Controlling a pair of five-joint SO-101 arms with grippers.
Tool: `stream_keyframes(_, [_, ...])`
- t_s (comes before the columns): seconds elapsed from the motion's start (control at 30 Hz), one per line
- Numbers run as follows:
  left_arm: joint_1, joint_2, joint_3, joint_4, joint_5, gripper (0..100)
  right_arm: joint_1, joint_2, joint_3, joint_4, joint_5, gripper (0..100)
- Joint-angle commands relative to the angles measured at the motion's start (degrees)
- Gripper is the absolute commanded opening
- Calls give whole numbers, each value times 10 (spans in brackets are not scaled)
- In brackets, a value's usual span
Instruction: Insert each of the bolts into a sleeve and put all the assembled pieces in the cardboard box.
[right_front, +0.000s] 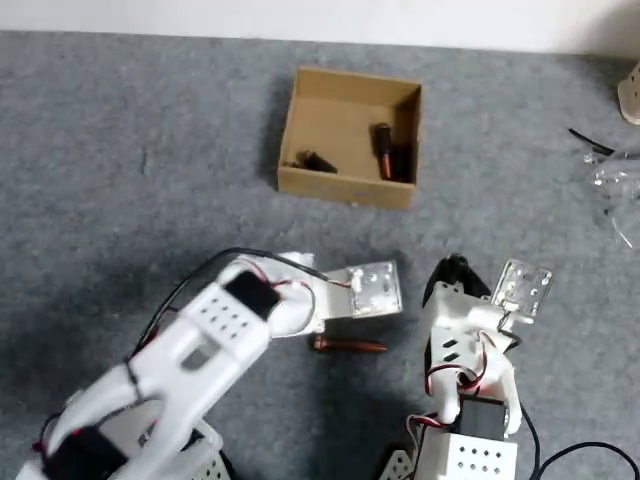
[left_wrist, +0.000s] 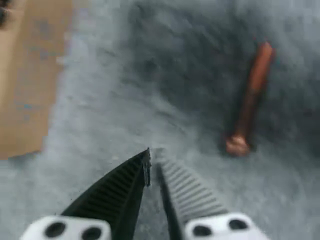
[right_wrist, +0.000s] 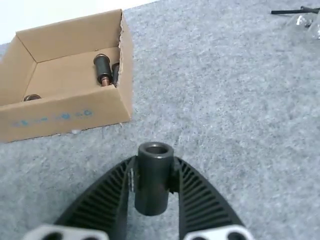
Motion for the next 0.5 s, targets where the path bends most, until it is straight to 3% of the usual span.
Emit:
stream_keyframes(0.0, [28,67,-51,37,-53,146,7,-13,31,-22,28,5])
stream_keyframes(0.27, [109,111,-83,87,-63,109,7,-13,31,-22,30,5])
stream_keyframes(0.47, [109,113,-97,88,-83,109,7,-13,31,-22,31,5])
